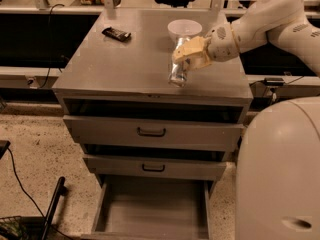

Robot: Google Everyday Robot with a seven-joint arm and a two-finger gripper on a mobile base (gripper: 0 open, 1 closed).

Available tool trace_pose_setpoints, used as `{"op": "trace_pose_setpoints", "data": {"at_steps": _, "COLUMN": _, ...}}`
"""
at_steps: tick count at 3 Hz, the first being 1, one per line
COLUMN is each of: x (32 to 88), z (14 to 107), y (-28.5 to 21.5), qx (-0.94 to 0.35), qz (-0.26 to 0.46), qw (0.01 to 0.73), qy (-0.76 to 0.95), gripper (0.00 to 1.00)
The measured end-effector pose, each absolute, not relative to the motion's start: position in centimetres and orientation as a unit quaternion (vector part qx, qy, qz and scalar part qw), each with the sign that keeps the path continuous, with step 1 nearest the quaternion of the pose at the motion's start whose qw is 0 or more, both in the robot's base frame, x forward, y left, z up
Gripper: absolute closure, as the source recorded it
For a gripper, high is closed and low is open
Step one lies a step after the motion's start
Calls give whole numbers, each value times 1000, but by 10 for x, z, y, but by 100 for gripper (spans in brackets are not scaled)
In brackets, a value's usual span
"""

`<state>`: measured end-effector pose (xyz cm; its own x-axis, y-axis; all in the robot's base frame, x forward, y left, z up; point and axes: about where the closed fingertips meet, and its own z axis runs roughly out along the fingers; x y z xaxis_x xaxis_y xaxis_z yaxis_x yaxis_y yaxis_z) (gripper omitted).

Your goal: Pick redbull can from bottom drawer and place on counter

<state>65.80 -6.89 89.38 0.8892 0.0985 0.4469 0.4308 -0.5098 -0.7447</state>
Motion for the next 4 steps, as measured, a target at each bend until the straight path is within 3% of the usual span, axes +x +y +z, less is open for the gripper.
{"op": "trace_pose_setpoints", "data": {"at_steps": 1, "x": 655, "z": 878, "y": -69, "qx": -856, "qz": -157, "qw": 474, "qy": -136, "gripper": 100}}
{"op": "trace_pose_setpoints", "data": {"at_steps": 2, "x": 654, "z": 875, "y": -72, "qx": -856, "qz": -173, "qw": 472, "qy": -121, "gripper": 86}}
{"op": "trace_pose_setpoints", "data": {"at_steps": 4, "x": 681, "z": 896, "y": -91, "qx": -851, "qz": -231, "qw": 464, "qy": -83, "gripper": 39}}
